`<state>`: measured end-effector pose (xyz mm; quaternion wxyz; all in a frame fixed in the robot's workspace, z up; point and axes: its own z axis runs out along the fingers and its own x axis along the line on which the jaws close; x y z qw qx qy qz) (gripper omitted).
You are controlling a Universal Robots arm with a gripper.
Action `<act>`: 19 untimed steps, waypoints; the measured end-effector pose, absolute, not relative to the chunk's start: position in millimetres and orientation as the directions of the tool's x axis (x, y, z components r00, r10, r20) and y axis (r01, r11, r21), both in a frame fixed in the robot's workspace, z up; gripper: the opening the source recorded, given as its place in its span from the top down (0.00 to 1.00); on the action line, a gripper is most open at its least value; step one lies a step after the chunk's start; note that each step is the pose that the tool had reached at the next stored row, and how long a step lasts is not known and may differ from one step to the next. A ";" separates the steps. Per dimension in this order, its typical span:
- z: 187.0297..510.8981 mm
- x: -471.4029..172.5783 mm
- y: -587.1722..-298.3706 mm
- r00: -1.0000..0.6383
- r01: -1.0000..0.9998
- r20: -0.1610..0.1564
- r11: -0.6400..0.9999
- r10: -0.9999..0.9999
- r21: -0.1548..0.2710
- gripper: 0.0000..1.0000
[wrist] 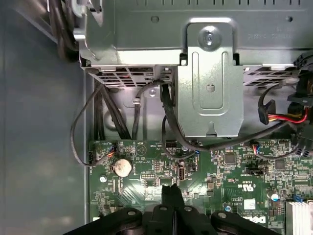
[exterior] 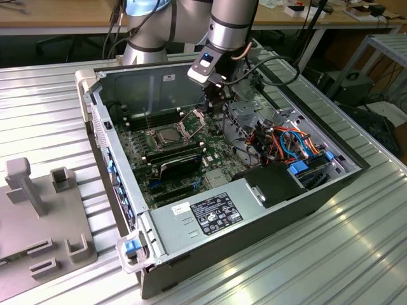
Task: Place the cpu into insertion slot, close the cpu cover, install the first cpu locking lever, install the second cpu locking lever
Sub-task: 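Close the cpu cover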
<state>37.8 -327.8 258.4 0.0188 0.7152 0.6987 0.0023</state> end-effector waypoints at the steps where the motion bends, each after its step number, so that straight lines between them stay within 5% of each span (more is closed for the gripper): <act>1: 256.7 38.0 -327.7 0.024 0.999 -0.023 -0.023 0.999 0.029 0.89; 19: 247.0 19.0 -327.5 0.024 0.999 -0.019 -0.023 1.000 0.027 0.89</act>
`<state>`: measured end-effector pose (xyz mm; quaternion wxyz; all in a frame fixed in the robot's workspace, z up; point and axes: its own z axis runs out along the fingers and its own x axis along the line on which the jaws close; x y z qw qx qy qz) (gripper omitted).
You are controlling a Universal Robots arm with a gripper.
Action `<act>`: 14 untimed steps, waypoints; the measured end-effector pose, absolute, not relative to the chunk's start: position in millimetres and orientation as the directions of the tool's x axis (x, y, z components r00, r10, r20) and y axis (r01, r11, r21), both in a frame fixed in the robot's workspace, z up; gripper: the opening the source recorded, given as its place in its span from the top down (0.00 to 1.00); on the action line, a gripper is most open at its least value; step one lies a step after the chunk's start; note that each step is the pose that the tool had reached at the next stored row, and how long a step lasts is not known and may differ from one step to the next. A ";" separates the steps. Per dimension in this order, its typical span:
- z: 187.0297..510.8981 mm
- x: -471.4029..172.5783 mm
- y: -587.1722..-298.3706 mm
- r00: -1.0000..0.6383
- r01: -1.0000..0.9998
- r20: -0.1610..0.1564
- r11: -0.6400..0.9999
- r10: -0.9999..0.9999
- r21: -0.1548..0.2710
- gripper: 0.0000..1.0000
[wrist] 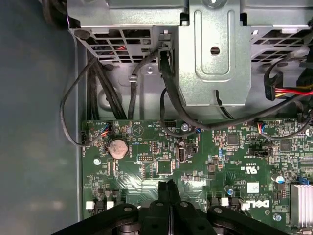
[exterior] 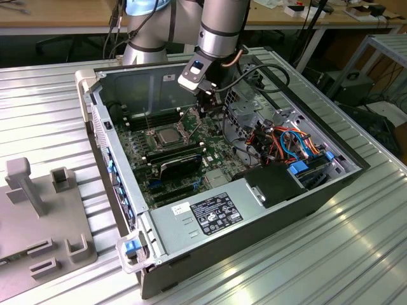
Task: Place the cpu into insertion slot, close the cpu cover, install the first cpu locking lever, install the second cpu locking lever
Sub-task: 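Close the cpu cover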
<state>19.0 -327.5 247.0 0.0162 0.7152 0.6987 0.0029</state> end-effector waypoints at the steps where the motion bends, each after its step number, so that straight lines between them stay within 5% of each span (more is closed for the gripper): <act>1: 247.0 18.7 -327.5 0.024 0.999 -0.019 -0.023 1.000 0.027 0.89; 14: 247.0 -1.4 -327.5 0.023 0.999 -0.019 -0.023 1.000 0.027 0.89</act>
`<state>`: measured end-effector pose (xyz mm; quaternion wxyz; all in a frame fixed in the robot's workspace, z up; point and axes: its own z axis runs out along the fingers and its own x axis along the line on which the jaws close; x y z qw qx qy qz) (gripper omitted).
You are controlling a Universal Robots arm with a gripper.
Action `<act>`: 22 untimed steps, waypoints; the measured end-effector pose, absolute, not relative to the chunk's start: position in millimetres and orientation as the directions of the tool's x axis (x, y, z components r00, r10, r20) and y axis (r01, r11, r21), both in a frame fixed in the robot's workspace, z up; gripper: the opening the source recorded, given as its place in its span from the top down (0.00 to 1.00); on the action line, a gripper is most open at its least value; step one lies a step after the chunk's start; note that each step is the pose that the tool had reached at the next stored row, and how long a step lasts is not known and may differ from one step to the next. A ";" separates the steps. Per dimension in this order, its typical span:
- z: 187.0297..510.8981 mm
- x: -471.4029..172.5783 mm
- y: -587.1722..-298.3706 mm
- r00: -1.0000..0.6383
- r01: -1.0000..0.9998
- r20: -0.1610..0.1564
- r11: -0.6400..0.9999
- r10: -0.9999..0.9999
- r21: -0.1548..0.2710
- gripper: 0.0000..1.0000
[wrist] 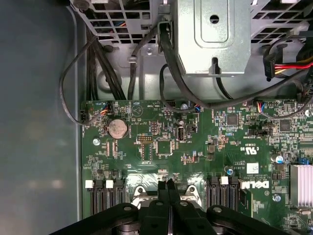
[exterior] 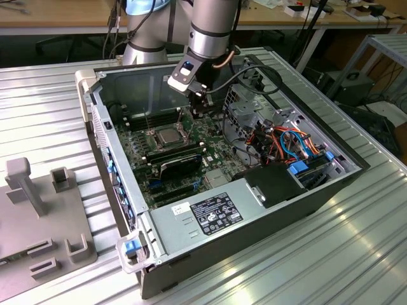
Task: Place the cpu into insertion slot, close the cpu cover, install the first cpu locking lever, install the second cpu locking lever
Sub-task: 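Close the cpu cover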
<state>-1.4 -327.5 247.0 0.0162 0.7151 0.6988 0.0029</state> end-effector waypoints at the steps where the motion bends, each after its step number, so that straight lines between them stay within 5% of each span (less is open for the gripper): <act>1: 247.0 -1.6 -327.5 0.023 0.999 -0.019 -0.023 1.000 0.027 0.89; 22: 246.6 -23.6 -327.5 0.023 0.999 -0.019 -0.023 1.000 0.027 0.89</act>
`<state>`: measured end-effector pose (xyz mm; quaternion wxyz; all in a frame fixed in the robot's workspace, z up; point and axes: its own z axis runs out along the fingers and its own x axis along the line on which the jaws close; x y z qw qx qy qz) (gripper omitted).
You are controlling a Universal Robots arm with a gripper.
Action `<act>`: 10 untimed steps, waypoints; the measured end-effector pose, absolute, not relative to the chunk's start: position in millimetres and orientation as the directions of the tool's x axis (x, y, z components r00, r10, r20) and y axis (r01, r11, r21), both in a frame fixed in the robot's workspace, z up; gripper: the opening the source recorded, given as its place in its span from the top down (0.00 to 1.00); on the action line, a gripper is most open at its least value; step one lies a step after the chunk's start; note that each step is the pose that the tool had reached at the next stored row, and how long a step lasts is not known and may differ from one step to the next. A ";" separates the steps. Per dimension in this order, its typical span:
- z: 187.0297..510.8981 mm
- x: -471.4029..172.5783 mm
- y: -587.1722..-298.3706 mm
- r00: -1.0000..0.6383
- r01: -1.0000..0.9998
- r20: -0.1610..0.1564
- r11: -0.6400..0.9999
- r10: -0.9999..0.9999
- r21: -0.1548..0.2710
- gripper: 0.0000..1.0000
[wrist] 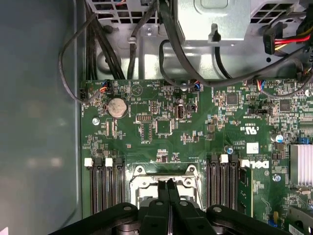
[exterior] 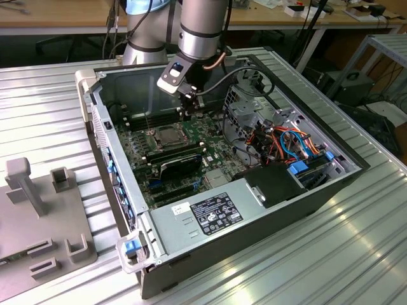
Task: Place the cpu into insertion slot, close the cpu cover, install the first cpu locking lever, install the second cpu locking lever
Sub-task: 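Close the cpu cover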
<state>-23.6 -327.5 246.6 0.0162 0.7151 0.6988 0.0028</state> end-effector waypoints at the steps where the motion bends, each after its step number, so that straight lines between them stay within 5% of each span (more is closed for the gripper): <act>1: 246.6 -23.7 -327.5 0.023 0.999 -0.019 -0.023 1.000 0.027 0.89; 10: 242.4 -39.3 -327.5 0.023 0.999 -0.019 -0.022 1.000 0.024 0.89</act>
